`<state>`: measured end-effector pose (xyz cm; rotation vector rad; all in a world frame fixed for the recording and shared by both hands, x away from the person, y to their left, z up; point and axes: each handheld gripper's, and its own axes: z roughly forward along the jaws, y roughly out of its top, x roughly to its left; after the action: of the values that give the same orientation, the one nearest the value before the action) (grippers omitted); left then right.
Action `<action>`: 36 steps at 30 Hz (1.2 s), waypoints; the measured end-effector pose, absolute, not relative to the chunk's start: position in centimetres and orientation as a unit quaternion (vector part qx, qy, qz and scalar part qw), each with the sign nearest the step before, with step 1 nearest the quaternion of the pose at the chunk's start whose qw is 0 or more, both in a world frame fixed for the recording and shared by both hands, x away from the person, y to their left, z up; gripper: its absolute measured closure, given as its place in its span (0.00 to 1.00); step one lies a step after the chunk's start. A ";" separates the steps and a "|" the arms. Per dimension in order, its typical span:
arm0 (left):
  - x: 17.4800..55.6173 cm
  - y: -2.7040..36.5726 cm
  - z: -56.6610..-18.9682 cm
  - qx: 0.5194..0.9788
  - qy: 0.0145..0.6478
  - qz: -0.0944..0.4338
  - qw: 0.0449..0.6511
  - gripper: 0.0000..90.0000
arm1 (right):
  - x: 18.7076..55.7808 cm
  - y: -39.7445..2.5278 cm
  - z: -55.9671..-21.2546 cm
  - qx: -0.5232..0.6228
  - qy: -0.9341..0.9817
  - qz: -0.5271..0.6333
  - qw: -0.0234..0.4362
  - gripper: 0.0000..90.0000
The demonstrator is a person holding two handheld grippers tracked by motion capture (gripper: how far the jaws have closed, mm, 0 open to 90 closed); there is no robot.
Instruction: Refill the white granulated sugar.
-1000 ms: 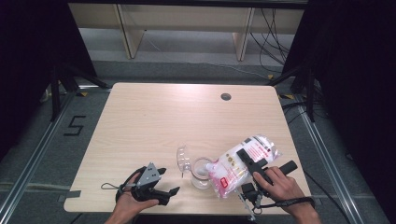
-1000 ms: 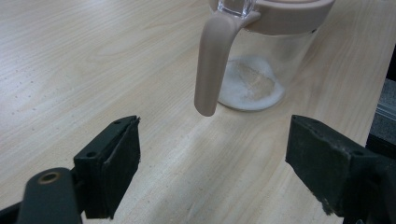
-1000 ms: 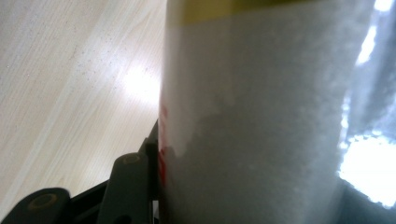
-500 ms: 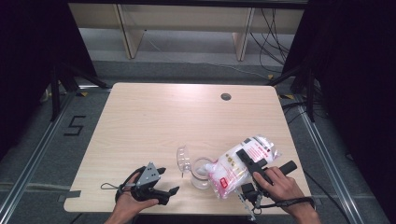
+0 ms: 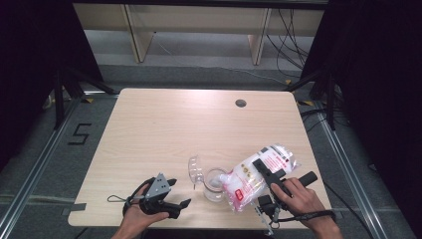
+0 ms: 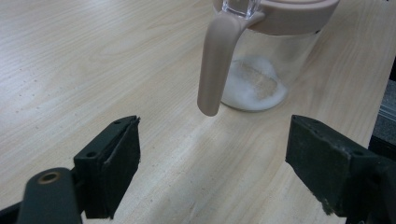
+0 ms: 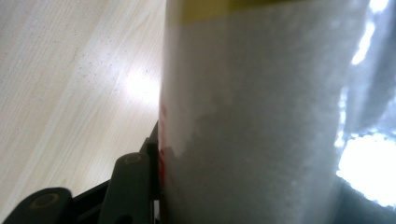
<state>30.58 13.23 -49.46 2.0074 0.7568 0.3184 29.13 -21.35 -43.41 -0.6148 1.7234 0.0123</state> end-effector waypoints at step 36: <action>30.6 13.3 -49.5 0.820 0.308 0.131 0.464 0.19 | 29.2 -21.5 -43.2 -0.270 0.745 0.000 0.611 0.61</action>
<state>30.64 13.27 -49.52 2.0152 0.7568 0.3222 29.18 -21.52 -43.20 -0.6229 1.7184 0.0008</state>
